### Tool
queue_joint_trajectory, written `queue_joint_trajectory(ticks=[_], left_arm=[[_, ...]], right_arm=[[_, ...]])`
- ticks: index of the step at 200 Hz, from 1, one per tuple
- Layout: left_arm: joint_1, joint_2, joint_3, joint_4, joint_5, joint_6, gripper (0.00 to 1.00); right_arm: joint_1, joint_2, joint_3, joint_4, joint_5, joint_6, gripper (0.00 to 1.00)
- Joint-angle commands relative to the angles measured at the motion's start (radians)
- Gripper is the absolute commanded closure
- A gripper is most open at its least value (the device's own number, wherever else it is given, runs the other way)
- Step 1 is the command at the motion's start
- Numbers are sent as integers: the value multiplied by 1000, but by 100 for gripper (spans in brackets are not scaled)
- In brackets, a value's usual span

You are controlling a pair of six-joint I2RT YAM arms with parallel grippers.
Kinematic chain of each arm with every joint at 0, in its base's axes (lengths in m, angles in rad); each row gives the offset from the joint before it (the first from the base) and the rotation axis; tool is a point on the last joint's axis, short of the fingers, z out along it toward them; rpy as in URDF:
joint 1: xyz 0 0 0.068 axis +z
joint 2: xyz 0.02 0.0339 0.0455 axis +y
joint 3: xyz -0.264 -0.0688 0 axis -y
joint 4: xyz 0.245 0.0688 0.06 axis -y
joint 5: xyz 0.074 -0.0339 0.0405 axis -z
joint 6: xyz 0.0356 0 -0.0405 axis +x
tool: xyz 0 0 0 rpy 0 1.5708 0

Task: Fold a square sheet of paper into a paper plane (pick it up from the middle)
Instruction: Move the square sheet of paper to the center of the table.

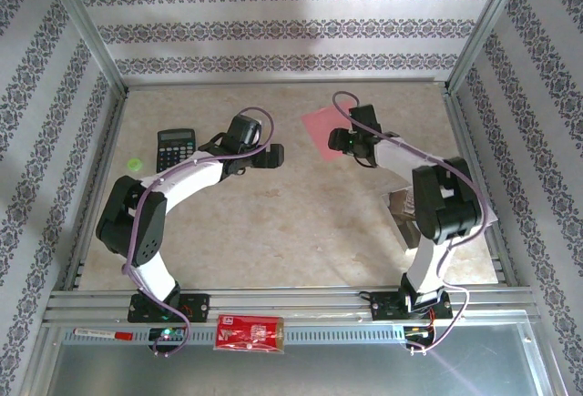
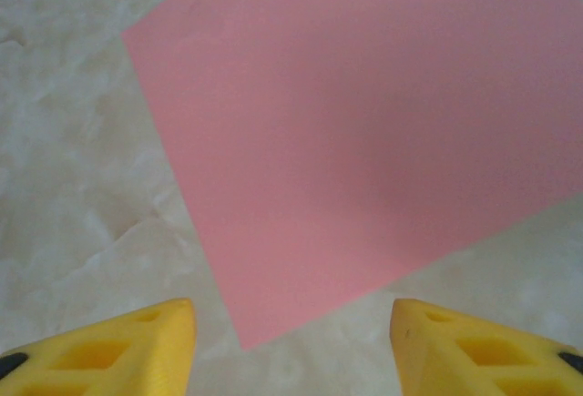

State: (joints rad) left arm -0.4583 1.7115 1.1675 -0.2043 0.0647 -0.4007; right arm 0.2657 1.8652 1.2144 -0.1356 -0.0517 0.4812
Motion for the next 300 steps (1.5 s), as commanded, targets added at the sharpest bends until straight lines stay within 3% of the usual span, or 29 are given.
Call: queue_joint_trajectory(ticks=[1,58,96,164,213,246,300], left_arm=[[4,-8,10,-89,-34,-8,0],[4,-32,-28,-112,-41,5,0],[8,-20,-47,-104,-46,-19,0],[120,-154,-191,-54,-41,-117,0],[130,-273,-259,-82,8,-128,1],[102,-298,-248,-111,108,-88,3],[-12,-128,-29,-270,111,161,0]], right_arm=[[-9,96,109,-62,-42,6,45],[-36,281,282,-122,-144,0,49],[-7,303,289,-191,-236,-15,53],[170,197,85,-231,-351,-32,61],[332,87,3,-180,-464,5,63],[283,-97,-47,-149,-478,50,58],[53,-382,-194,-201,-311,-21,30]])
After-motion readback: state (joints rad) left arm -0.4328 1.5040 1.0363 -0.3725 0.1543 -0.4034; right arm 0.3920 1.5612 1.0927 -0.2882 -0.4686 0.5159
